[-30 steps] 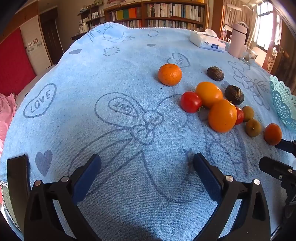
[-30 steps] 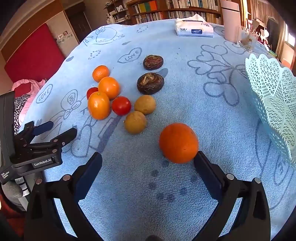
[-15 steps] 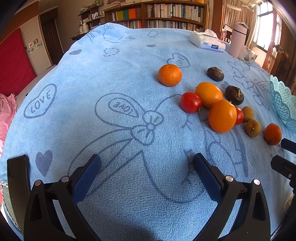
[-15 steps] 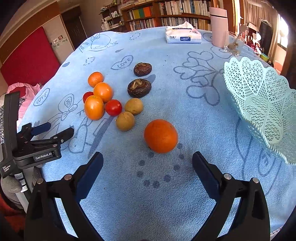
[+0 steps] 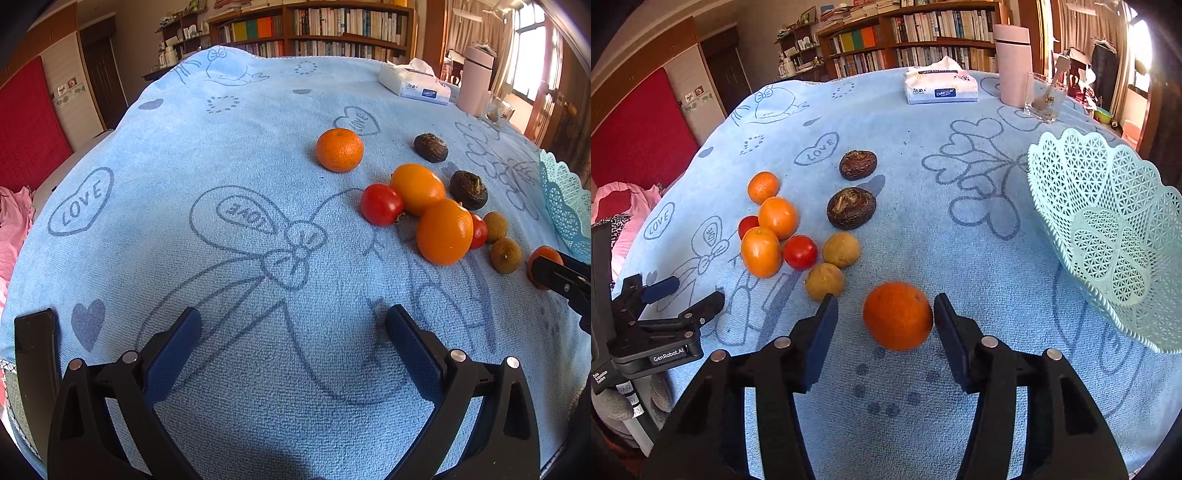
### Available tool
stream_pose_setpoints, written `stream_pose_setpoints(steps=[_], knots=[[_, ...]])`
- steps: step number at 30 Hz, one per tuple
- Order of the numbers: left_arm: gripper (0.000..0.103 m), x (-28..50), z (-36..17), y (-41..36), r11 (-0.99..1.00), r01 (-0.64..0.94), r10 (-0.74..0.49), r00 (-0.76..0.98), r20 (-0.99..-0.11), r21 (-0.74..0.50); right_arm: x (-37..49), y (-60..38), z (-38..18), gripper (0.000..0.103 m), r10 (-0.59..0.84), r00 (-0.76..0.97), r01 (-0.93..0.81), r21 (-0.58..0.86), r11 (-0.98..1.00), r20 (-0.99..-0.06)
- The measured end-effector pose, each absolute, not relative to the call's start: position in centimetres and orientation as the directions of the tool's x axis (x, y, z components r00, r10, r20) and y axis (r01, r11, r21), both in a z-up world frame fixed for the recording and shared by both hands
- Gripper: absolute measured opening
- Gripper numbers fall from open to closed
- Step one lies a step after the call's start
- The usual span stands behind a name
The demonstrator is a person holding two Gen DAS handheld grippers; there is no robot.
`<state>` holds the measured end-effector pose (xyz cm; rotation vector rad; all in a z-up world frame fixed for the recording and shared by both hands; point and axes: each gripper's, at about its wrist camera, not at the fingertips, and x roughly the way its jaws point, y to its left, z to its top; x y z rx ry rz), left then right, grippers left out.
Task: Organize fruits
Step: 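Approach the large orange and close the right gripper around it, then carry the orange into the green basket with the right gripper and release while the left gripper grasps another orange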
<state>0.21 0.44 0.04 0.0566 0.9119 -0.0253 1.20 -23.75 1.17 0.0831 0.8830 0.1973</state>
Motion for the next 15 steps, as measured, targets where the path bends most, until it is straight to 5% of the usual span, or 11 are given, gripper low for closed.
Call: stream_pose_setpoints(steps=[6,15], knots=[[0.098,0.2,0.1,0.9,0.998,0.046,0.002,0.612,-0.791,0.039,1.4,-23.3,0.8,0.039,0.166,0.619,-0.129,0.110,0.986,-0.767],[0.098,0.3,0.1,0.5,0.998,0.046,0.000,0.612,-0.791,0.036,0.1,-23.3,2.9,0.039,0.202,0.654,-0.149,0.138,0.979,-0.729]])
